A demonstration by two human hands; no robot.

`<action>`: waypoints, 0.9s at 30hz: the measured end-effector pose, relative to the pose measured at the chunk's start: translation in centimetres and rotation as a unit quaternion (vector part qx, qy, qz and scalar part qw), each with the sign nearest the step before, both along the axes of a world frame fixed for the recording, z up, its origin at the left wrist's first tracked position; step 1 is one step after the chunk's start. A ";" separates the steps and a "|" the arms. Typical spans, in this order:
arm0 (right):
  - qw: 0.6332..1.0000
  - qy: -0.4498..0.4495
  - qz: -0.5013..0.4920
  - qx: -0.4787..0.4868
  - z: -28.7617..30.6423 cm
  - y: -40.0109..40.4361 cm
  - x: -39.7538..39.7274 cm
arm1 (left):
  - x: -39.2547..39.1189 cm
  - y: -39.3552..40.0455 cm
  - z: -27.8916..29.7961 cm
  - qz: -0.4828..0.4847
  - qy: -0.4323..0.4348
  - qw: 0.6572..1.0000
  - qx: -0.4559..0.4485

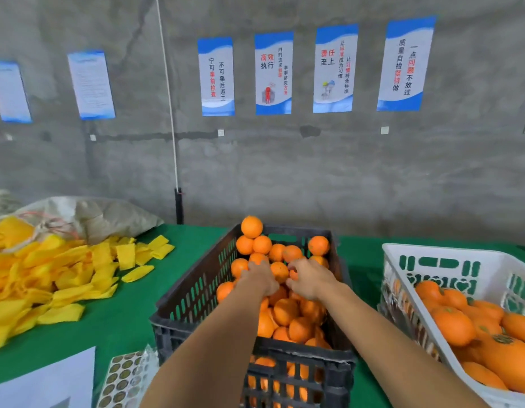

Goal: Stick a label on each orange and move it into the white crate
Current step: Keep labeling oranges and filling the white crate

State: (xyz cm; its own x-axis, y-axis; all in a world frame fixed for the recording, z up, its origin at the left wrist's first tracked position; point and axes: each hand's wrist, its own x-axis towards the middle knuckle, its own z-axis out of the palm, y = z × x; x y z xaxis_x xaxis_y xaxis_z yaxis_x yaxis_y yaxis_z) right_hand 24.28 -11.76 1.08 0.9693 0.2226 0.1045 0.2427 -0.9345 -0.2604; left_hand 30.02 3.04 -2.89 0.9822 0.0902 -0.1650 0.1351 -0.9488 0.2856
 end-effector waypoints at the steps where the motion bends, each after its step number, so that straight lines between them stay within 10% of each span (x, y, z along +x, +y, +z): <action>1: 1.000 0.013 0.004 -0.008 -0.4 -0.2 0.5 | 0.5 0.1 0.2 0.003 0.001 1.000 -0.002; 20: 0.999 0.030 0.010 0.023 -1.8 -1.0 1.7 | 8.7 3.3 -0.4 0.004 0.006 1.000 -0.001; 27: 0.998 0.038 0.003 0.043 -1.1 -1.0 0.5 | 3.5 3.4 3.3 -0.036 0.158 0.979 0.126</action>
State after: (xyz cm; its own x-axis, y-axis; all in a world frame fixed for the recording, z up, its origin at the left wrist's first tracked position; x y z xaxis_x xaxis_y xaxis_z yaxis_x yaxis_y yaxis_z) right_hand 24.82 -12.77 -0.03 0.9737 0.2223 0.0500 0.2253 -0.9061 -0.3582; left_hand 33.51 6.49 0.42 0.8913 0.0995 -0.4424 0.1093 -0.9940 -0.0034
